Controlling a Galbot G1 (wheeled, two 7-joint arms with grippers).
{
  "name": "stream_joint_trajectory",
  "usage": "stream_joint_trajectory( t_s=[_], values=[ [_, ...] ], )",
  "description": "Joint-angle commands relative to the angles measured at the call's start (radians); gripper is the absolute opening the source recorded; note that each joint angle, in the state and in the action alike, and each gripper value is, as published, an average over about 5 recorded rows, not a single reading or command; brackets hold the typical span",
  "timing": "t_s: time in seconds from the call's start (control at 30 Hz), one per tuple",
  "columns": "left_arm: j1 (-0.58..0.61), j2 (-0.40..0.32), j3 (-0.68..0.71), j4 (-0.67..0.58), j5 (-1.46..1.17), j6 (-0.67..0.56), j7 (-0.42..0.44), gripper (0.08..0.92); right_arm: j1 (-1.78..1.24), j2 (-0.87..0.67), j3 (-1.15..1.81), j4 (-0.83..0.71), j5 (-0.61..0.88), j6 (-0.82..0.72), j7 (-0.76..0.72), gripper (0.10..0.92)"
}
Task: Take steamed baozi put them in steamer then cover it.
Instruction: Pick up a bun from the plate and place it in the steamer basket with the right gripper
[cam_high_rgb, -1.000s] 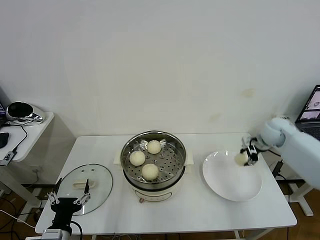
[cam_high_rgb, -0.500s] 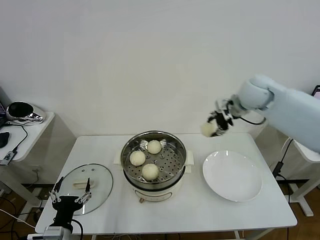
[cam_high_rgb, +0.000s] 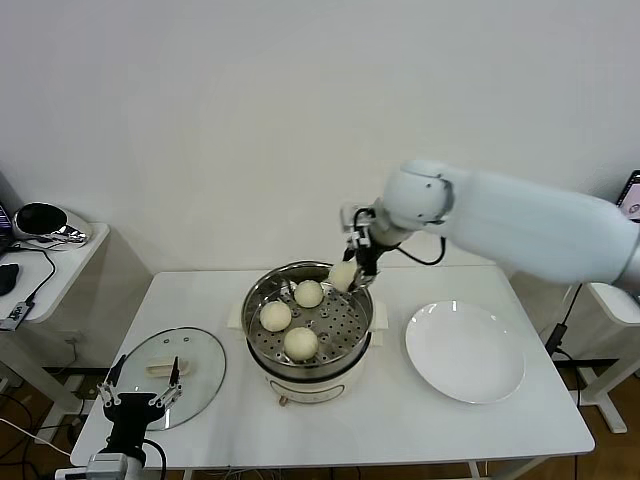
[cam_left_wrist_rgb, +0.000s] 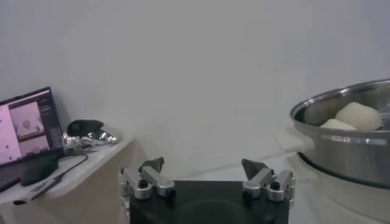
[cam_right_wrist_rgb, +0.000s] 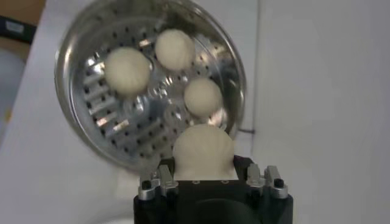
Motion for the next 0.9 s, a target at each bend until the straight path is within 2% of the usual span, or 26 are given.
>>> stream_joint_trajectory(
  t_s=[0.03, 0.57, 0.9],
  values=[
    [0.001, -0.003, -0.003, -0.002, 0.001, -0.002, -0.001, 0.823, -0.05, 0.107, -0.059, -0.021, 0.052, -0.086, 0.056, 0.602],
    [-0.007, -0.001, -0.003, 0.008, -0.001, -0.006, -0.002, 0.823, -0.15, 0.112, -0.05, -0.073, -0.081, -0.084, 0.047, 0.611],
    [-0.005, -0.003, -0.002, 0.011, -0.002, -0.01, -0.011, 0.823, -0.17, 0.101, -0.024, -0.081, -0.101, -0.078, 0.052, 0.634]
  ],
)
